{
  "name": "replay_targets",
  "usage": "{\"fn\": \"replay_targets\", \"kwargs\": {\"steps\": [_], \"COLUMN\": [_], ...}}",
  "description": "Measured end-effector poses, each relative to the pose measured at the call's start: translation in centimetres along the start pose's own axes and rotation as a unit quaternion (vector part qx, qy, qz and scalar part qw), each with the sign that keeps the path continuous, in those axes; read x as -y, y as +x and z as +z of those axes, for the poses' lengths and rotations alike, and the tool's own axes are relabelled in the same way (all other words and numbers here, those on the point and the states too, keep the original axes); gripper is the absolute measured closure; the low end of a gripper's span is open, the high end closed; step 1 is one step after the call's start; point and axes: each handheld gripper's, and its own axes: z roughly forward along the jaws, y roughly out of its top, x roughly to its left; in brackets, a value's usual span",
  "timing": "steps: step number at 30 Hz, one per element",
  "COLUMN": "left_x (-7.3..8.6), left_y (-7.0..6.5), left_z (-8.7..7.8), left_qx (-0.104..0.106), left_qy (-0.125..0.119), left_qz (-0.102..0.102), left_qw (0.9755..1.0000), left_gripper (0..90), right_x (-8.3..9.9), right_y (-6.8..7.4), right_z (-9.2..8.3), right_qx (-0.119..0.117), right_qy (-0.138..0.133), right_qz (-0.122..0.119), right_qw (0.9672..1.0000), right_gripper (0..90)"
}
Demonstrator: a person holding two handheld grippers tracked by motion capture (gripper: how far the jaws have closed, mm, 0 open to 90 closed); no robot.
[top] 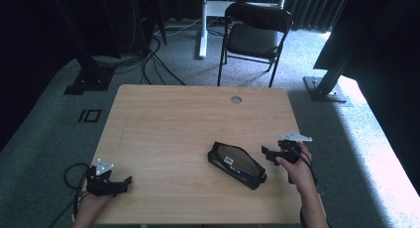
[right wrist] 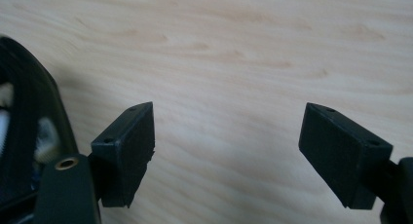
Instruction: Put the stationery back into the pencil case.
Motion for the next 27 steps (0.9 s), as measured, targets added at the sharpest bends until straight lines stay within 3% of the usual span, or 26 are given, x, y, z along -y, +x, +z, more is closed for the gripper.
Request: {"fn": "replay_targets", "kwargs": {"steps": [8,13,18,27], "left_x": [0.0,0.0,0.0,0.0], "left_y": [0.0,0.0,0.0,0.0], "left_z": [0.0,0.0,0.0,0.0], "left_qx": [0.000,0.000,0.000,0.000], "left_qy": [0.000,0.000,0.000,0.000], "left_qz": [0.000,0.000,0.000,0.000], "left_qw": [1.0000,1.0000,1.0000,1.0000], "left_gripper": [0.6,0.5,0.5,0.5], "right_x": [1.7,2.8,3.4,5.7], "right_y": [-0.4,-0.4,-0.5,-0.4], "right_z": [-0.5,-0.6,-0.8,-1.2], "right_qx": [0.020,0.044,0.055,0.077], "right_qy": [0.011,0.023,0.017,0.032], "right_qz": [0.011,0.034,0.034,0.031], "right_qw": [0.9997,0.9982,0.9977,0.9960], "right_gripper": [19.0,17.5,17.5,17.5]}}
